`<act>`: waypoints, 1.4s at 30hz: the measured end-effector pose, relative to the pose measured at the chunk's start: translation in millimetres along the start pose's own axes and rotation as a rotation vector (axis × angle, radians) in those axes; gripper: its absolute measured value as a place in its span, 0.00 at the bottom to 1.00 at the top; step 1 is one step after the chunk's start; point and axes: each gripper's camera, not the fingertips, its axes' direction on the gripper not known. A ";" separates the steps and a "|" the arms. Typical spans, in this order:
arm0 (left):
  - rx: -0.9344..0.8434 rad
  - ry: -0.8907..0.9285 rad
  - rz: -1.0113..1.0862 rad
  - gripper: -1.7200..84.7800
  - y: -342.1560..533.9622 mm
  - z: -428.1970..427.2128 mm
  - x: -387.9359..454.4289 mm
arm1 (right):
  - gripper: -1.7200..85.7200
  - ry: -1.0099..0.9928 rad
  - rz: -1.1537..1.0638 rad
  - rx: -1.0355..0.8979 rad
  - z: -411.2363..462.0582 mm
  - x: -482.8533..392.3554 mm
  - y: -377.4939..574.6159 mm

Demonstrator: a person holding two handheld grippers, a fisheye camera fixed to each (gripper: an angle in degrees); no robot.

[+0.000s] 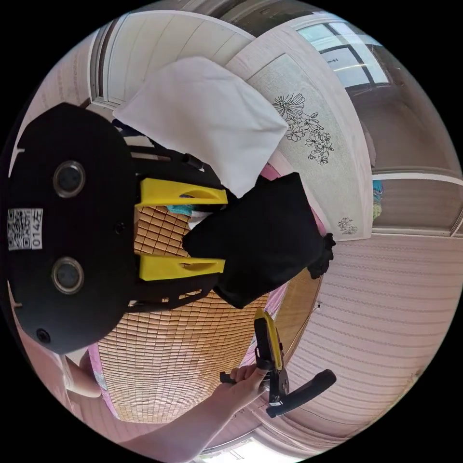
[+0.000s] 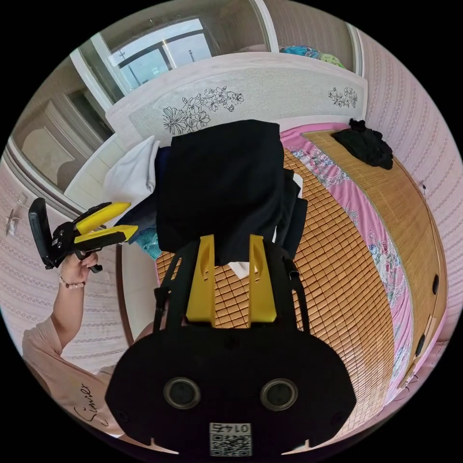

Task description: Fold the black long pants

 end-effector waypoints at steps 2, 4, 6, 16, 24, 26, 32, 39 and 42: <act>-0.050 0.034 0.060 0.21 5.5 -3.9 32.6 | 0.16 0.003 -0.009 0.015 -2.0 -11.7 20.5; -0.107 0.108 0.076 0.22 7.1 -7.8 60.0 | 0.19 0.011 -0.006 0.054 -17.5 -20.1 44.9; -0.137 0.211 0.135 0.22 11.5 -16.3 94.5 | 0.23 0.072 0.017 0.091 -40.2 -27.4 75.3; -0.175 0.123 0.309 0.17 60.0 -121.1 328.8 | 0.35 0.533 0.376 0.099 -166.7 -63.7 314.0; -0.101 0.242 0.345 0.18 93.1 -205.8 436.3 | 0.32 0.586 0.654 0.131 -230.3 -119.9 425.7; -0.093 0.255 0.339 0.18 93.0 -222.6 454.8 | 0.21 0.674 0.799 0.108 -241.4 -129.1 441.3; -0.045 0.158 0.236 0.18 81.6 -247.9 476.6 | 0.04 0.731 1.000 0.113 -264.3 -144.5 466.3; -0.106 0.157 0.255 0.22 68.4 -255.8 494.5 | 0.01 0.740 1.058 0.121 -291.9 -160.1 471.0; -0.105 0.148 0.254 0.22 64.1 -264.2 501.3 | 0.01 0.717 1.039 0.137 -300.8 -166.2 469.4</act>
